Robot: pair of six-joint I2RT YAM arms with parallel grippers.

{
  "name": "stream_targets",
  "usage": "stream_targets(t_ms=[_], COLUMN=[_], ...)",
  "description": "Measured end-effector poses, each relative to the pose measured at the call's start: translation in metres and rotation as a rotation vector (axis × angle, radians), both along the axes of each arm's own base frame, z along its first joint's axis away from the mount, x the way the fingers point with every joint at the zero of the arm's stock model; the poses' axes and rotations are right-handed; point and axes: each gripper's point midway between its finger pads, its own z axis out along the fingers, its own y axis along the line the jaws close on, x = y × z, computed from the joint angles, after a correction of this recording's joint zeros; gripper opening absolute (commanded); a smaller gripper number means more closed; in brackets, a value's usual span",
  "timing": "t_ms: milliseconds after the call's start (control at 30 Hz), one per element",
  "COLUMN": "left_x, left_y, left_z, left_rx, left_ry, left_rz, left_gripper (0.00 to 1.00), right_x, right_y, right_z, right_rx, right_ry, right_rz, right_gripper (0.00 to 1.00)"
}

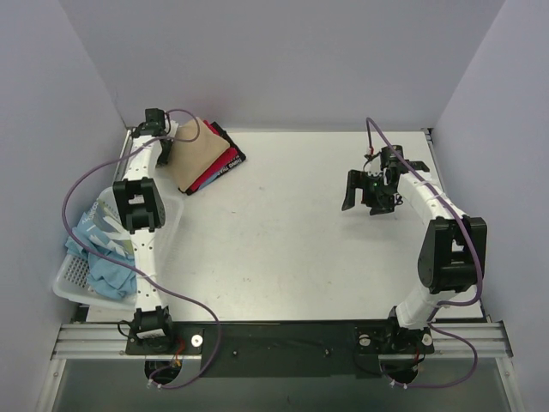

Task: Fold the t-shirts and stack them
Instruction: Smooth out wrinkles on the folded tshirt

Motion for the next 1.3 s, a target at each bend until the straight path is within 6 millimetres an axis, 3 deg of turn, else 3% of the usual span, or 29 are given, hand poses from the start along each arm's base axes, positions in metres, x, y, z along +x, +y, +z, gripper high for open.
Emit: stream_targets(t_ms=[100, 233, 333, 467, 567, 667, 767, 833, 900, 1033, 1100, 1200, 1300], left_x=[0.001, 0.015, 0.021, 0.022, 0.014, 0.002, -0.003, -0.002, 0.002, 0.005, 0.0, -0.002, -0.005], left_y=[-0.006, -0.014, -0.017, -0.029, -0.065, -0.124, -0.187, -0.222, -0.24, -0.251, -0.251, -0.257, -0.264], left_z=[-0.005, 0.023, 0.054, 0.116, 0.157, 0.176, 0.164, 0.139, 0.109, 0.038, 0.015, 0.021, 0.034], left_rx=[-0.004, 0.027, 0.076, 0.129, 0.097, 0.038, -0.013, -0.046, -0.062, -0.077, -0.072, -0.066, -0.071], left_ry=[0.009, -0.054, -0.109, -0.21, -0.276, -0.3, -0.28, -0.238, -0.19, -0.068, -0.015, -0.024, -0.04], left_rz=[-0.018, -0.054, -0.07, -0.091, -0.172, -0.304, -0.429, -0.497, -0.527, -0.541, -0.548, -0.562, -0.58], left_gripper=[0.0, 0.0, 0.0, 0.0, 0.0, 0.0, 0.0, 0.0, 0.0, 0.0, 0.0, 0.0, 0.18], right_x=[0.001, 0.0, 0.0, 0.0, 0.0, -0.001, -0.004, -0.006, -0.008, -0.014, -0.018, -0.022, -0.025], right_y=[-0.001, -0.001, -0.002, -0.002, -0.003, -0.004, -0.005, -0.006, -0.007, -0.009, -0.01, -0.011, -0.013], right_z=[0.0, 0.0, 0.0, 0.0, 0.0, 0.0, 0.003, 0.005, 0.007, 0.007, 0.004, 0.002, 0.002], right_rx=[-0.004, -0.008, -0.01, -0.015, -0.019, -0.027, -0.032, -0.036, -0.041, -0.048, -0.053, -0.061, -0.07], right_ry=[-0.002, 0.0, -0.001, -0.003, -0.005, -0.01, -0.018, -0.026, -0.034, -0.032, -0.025, -0.018, -0.024], right_rz=[-0.001, -0.002, 0.001, 0.009, 0.015, 0.017, 0.023, 0.027, 0.03, 0.031, 0.03, 0.029, 0.03], right_gripper=[0.95, 0.95, 0.95, 0.95, 0.94, 0.95, 0.94, 0.95, 0.94, 0.95, 0.95, 0.95, 0.95])
